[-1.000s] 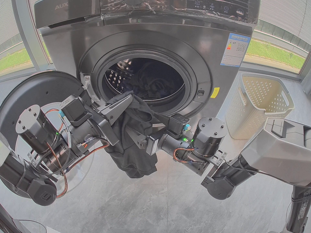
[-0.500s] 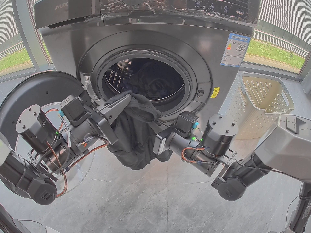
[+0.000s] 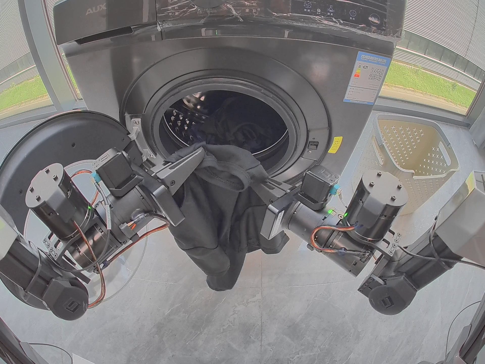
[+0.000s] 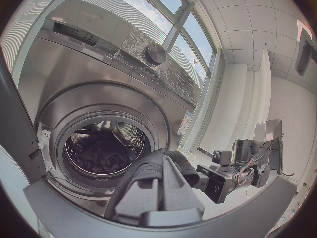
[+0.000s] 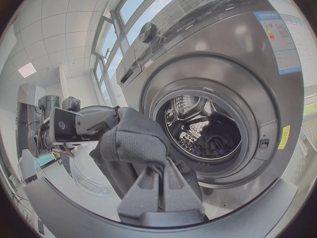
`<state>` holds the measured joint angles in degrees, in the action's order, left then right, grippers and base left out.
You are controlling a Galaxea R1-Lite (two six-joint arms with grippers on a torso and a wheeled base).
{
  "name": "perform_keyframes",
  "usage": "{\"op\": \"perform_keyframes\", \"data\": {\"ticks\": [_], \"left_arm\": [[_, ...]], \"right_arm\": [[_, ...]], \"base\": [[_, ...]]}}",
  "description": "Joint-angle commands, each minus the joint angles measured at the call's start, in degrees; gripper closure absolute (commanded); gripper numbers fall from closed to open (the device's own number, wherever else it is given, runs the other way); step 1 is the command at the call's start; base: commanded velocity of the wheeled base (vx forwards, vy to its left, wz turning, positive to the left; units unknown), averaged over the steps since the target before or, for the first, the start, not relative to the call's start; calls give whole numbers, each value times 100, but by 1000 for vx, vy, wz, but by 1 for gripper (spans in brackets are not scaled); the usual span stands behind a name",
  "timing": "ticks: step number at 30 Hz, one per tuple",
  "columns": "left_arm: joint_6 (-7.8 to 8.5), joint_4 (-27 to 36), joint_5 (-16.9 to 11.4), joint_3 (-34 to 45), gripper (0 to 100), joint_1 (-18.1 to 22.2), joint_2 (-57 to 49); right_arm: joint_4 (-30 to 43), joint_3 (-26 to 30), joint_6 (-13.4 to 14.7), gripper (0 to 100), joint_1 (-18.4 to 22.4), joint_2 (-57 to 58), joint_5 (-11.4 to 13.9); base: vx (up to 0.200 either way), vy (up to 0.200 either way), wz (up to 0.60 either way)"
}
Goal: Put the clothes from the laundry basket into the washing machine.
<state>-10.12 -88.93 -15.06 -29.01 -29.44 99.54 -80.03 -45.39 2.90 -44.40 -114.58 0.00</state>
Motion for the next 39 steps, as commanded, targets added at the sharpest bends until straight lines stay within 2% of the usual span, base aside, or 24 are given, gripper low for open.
{"op": "perform_keyframes", "data": {"ticks": [1,2,7,17,25,33,39], "left_arm": [[10,-1,-41,54,100,-9,-4],[1,-1,-41,71,0,-18,-13],[-96,16,11,247,0,-9,40],[-96,25,47,212,0,17,22],[-87,34,-24,335,0,184,198],[10,-1,-24,730,0,228,1059],[10,-1,-15,739,0,228,1481]], "right_arm": [[-4,3,9,100,-7,190,0],[-13,-5,9,100,-7,226,0],[-13,-23,9,100,28,559,0],[-30,-41,53,100,36,788,-70],[-21,-67,53,100,36,832,-70],[-39,65,53,100,28,1034,-70],[-30,65,61,100,28,1157,-70]], "base": [[0,0,0],[0,0,0],[0,0,0],[0,0,0],[0,0,0],[0,0,0],[0,0,0]]}}
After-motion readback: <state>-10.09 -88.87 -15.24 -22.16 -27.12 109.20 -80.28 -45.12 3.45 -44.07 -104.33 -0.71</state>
